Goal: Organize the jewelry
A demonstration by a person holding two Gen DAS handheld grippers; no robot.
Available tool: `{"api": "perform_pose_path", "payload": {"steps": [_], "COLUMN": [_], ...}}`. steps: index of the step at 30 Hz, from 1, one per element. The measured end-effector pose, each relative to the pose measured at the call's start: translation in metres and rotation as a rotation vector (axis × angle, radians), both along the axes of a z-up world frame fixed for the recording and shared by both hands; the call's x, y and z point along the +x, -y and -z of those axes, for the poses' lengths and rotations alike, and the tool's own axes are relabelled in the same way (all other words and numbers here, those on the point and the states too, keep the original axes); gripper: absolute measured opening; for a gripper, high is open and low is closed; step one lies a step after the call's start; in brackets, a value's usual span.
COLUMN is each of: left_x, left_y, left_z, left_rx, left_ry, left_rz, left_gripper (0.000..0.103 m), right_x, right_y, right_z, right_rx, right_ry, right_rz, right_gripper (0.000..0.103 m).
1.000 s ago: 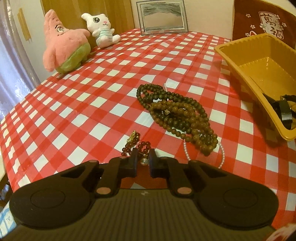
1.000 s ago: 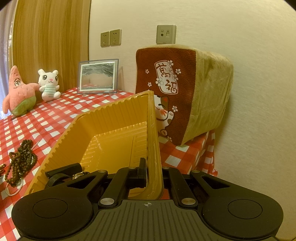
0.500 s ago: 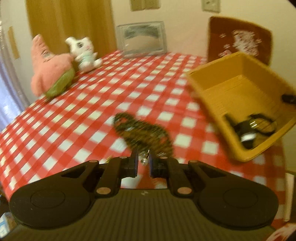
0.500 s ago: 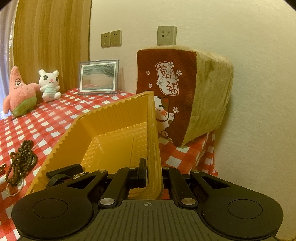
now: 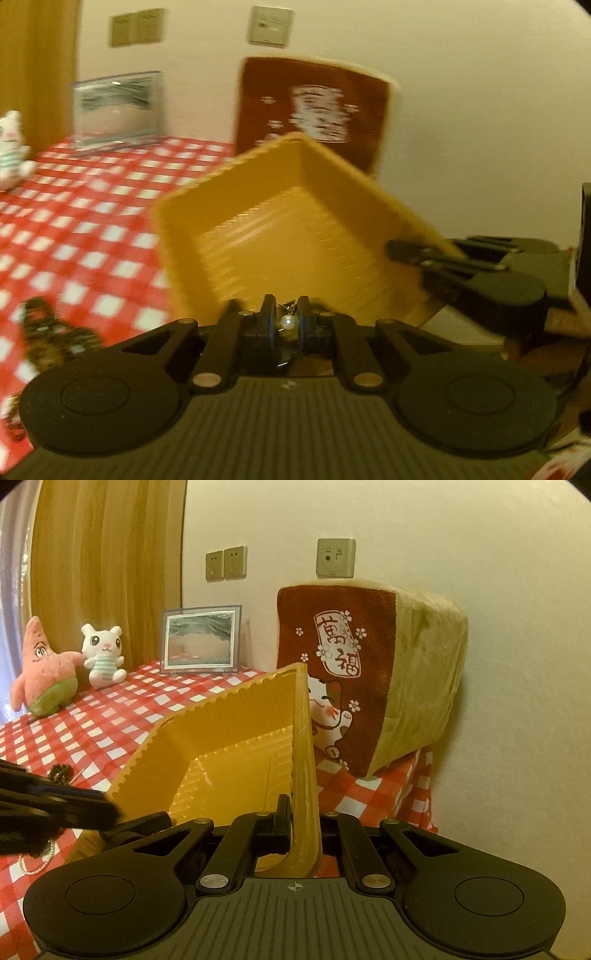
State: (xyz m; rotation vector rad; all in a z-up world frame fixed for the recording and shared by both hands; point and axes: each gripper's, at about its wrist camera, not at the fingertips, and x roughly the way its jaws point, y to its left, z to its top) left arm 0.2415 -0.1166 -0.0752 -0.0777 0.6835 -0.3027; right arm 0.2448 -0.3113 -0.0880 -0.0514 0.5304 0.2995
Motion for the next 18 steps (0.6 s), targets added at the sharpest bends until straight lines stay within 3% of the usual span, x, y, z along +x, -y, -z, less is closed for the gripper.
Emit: {"api": "perform_pose_path", "payload": {"steps": [5,9,12,18], "left_x": [0.020,0.028,0.026,0.016], "left_y": [0.018,0.023,0.020,-0.009], "left_z": [0.007,0.011,0.010,0.007], "left_rx": [-0.062,-0.067,-0.071,-0.073], "left_ry": [-0.015,-0.034,-0.027,-0.037], "left_rz": [0.052,0.050,0.046,-0.050], "left_gripper": [0.010,0.011,0.020,0.022], "right_x": [-0.001,0.000,0.001,0.003], "right_y": [0.000,0.001,0.001,0.002], "right_z": [0.000,0.001,0.002,0.003], "right_rx": [0.008,0.012,0.013,0.013], "right_ry": [-0.001,-0.005,-0.008,-0.013], "right_rz": [0.001,0.004,0.007,0.007], "right_gripper": [0.006,0.006,0.006,0.006]}}
